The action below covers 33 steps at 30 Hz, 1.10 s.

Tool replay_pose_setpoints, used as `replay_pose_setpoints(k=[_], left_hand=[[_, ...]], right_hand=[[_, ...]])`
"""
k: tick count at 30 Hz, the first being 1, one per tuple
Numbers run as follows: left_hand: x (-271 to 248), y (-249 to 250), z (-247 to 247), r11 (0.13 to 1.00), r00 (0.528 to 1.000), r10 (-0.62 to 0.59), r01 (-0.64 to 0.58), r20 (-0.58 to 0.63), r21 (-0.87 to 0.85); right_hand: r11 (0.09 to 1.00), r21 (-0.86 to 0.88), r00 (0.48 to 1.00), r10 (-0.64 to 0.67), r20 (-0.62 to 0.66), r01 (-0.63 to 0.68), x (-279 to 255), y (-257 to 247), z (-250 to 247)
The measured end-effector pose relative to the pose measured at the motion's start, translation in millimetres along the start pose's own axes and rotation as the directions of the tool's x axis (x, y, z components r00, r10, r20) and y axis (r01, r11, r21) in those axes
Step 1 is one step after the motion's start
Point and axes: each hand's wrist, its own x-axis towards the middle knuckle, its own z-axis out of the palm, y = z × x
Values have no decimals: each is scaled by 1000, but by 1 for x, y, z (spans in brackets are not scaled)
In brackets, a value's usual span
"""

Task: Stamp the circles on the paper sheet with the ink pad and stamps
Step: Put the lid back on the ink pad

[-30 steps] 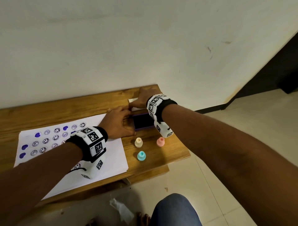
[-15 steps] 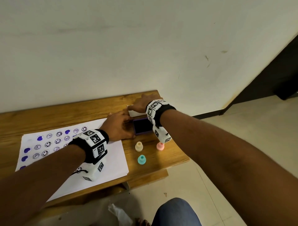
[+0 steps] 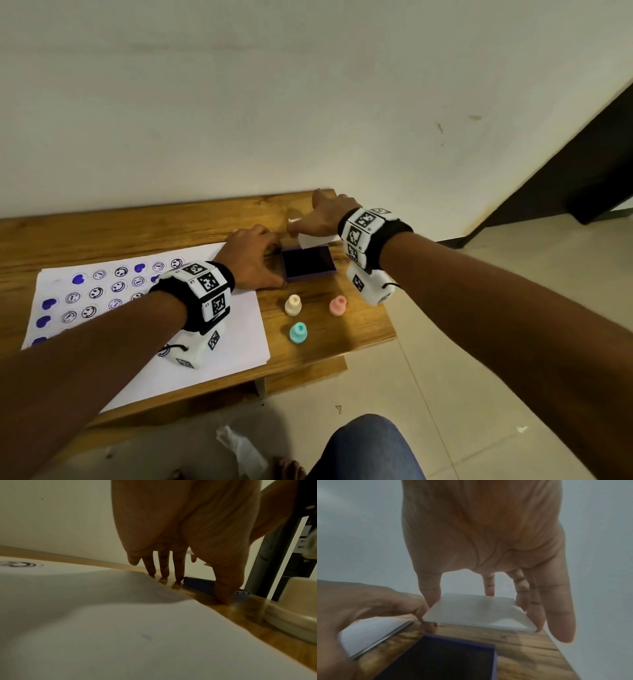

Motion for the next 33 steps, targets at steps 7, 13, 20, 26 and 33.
replay_pose_setpoints(k=[7, 13, 20, 26, 33], left_hand=[[-2, 2, 0, 999, 1000, -2, 2, 0, 39], [-3, -1, 1, 1000, 1000, -3, 3, 2, 17], [-2, 1, 1, 1000, 1000, -16, 15, 10, 26], [-1, 5, -2, 999, 998, -46, 46, 48, 8], [1, -4, -20, 973, 988, -156, 153, -4, -171]], right_hand=[[997, -64, 997, -48, 65, 52, -28, 1, 17], [992, -109, 996, -50, 71, 58, -31, -7, 34], [995, -94, 998, -43, 35, 46, -29, -5, 45], [996, -80, 999, -45, 17, 46, -30, -4, 45], [998, 45, 997, 41, 63, -44, -30, 20, 22]])
